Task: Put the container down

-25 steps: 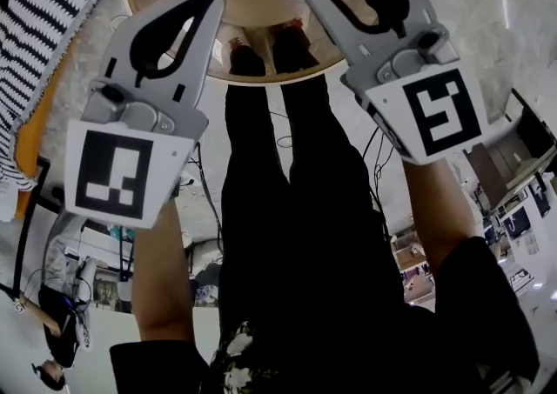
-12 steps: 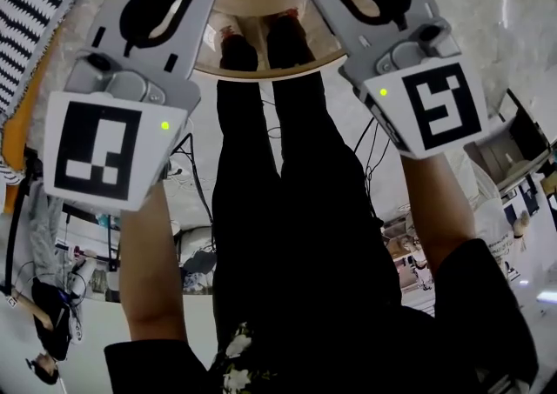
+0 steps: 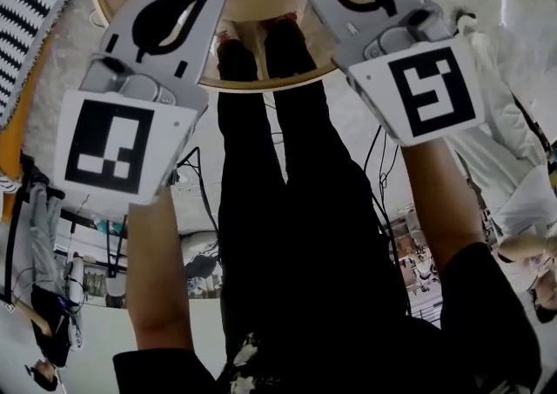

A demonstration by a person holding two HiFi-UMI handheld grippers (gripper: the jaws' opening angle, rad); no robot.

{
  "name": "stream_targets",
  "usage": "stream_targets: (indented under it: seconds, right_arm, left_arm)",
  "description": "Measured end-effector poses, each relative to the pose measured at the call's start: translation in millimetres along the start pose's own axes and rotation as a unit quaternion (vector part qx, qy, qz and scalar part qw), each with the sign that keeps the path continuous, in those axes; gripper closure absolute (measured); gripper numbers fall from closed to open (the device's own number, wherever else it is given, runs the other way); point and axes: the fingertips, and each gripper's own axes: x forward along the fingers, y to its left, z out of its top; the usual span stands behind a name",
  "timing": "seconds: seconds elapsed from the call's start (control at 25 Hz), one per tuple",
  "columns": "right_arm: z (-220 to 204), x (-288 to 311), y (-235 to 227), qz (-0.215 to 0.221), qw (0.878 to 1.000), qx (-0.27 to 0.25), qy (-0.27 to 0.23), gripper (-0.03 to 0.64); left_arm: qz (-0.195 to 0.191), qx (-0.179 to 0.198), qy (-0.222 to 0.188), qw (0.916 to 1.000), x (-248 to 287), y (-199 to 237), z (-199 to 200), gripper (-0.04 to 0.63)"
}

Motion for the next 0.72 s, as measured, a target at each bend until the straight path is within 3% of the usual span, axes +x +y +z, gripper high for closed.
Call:
stream_targets:
  seconds: [0.16, 0.72]
  right_arm:
    - [-1.7, 12.3, -1.4, -0.003, 1.0, -0.01, 0.005, 0.482]
    - [-69.5, 64.3, -1.1, 0.003, 0.999, -0.021, 0.038, 0.48]
  left_arm:
    - [-0.011, -0.029, 0.027, 0.9992, 5.2, 3.2, -12.7, 0.581]
    - [-0.025, -0.046, 0.055, 0.9971, 41.5, 19.5, -61.4, 0.581]
